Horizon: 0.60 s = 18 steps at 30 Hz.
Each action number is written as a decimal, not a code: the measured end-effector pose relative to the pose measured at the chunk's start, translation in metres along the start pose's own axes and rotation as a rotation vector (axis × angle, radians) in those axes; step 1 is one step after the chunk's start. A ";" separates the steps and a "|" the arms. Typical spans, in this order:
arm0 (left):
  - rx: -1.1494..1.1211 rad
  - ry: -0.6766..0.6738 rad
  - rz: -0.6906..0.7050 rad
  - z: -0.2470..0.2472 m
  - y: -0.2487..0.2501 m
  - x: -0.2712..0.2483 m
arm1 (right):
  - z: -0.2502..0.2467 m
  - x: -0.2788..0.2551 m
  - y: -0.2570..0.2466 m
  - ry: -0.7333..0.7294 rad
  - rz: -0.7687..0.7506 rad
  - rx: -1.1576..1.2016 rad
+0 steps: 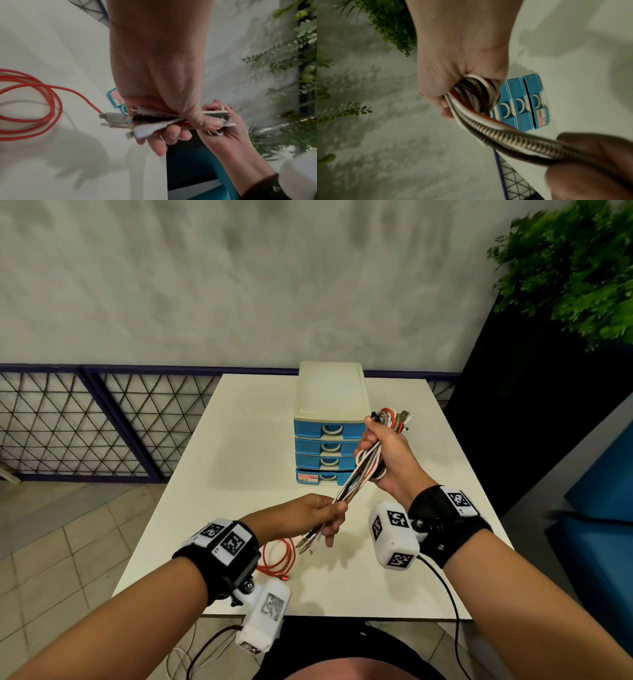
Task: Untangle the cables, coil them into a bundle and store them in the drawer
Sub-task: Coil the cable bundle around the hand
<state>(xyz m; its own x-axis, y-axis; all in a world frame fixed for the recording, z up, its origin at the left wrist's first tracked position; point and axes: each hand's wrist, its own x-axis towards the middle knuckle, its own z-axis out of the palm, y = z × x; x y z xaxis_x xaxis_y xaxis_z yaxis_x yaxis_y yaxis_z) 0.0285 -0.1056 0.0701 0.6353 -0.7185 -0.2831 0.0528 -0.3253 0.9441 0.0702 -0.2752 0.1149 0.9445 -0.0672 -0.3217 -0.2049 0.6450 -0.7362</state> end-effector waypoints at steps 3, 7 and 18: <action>-0.167 -0.037 -0.028 -0.008 -0.006 -0.005 | -0.009 0.005 -0.003 0.035 -0.016 -0.016; -0.305 -0.060 -0.097 -0.017 -0.007 -0.009 | -0.017 0.008 -0.004 0.045 -0.008 -0.023; 0.930 0.121 0.160 -0.041 0.009 -0.002 | -0.023 -0.003 -0.011 -0.216 0.185 -0.789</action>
<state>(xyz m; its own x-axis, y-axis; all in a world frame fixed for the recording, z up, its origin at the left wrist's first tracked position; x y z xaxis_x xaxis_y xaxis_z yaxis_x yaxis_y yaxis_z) 0.0593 -0.0824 0.0858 0.6599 -0.7455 -0.0938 -0.6431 -0.6250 0.4425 0.0641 -0.2999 0.1100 0.8899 0.1863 -0.4163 -0.4052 -0.0961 -0.9092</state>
